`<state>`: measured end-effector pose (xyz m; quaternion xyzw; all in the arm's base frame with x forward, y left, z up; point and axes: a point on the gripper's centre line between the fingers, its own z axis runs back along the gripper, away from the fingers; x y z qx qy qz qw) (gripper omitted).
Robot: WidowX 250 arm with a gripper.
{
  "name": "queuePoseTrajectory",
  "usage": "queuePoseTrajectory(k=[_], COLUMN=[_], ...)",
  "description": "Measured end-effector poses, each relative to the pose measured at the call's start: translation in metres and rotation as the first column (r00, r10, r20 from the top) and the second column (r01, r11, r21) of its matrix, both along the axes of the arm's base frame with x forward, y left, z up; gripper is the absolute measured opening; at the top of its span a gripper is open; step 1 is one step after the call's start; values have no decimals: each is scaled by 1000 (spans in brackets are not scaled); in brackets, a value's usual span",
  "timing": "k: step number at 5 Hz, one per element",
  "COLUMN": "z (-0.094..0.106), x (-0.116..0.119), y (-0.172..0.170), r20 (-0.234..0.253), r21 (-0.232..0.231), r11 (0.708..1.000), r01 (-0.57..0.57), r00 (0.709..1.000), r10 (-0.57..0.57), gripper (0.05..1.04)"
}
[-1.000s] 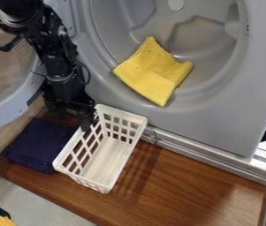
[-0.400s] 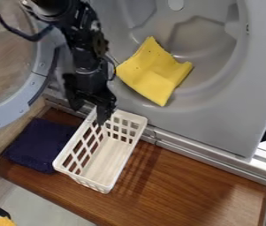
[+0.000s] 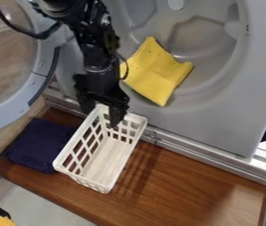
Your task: Grab the white basket
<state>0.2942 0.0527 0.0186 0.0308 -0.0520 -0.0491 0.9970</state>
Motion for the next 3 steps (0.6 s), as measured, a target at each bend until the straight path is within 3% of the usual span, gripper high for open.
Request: queuePoseTrajectory(k=[3], z=[-8], x=[-13], y=[-23], r20=[-42], r21=[53], r11=[998], r01=[-30], r00=[999], r10=[32], gripper=[1001])
